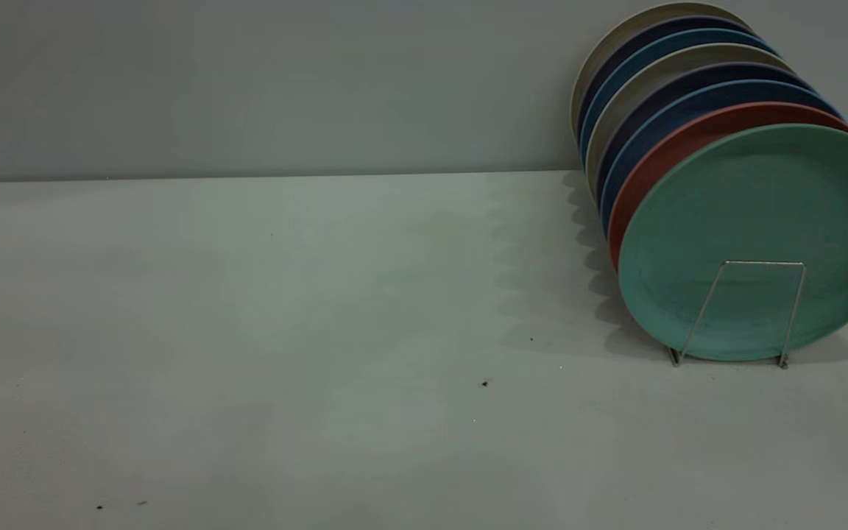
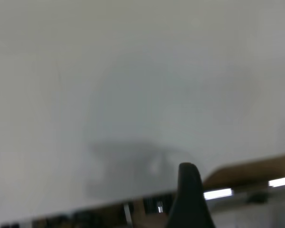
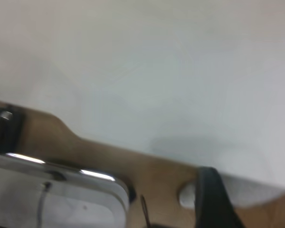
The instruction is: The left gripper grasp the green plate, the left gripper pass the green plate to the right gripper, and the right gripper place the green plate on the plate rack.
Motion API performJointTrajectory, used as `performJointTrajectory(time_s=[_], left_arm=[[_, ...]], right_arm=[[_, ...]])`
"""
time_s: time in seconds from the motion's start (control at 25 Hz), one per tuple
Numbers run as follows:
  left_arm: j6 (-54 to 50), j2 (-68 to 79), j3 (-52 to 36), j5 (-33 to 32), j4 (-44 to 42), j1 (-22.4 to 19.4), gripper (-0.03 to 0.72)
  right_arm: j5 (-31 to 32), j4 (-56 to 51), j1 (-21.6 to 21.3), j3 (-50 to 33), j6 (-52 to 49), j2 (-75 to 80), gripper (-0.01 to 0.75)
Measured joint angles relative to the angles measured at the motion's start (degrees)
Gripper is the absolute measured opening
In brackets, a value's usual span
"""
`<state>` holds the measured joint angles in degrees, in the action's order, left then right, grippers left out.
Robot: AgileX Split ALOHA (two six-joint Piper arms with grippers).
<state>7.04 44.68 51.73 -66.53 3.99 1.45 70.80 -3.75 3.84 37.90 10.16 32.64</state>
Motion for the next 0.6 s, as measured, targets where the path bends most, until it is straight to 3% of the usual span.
performJointTrajectory(time_s=[0.2,0.44,0.6], left_arm=[[-0.61,-6.03,-13.27,1.89,-0.08,0.0,0.592],[-0.73,-12.61,-22.48,2.12,-0.5,0.0,0.592],[-0.73,-15.79,-23.83,2.72,-1.02,0.0,0.592]], right_arm=[[-4.4,3.43,0.0,-9.64,-4.2,-7.6,0.412],[-6.45,3.37,0.0,-10.79,-5.13,-10.85,0.412],[-6.52,3.31,0.0,-10.86,-5.2,-11.94,0.412]])
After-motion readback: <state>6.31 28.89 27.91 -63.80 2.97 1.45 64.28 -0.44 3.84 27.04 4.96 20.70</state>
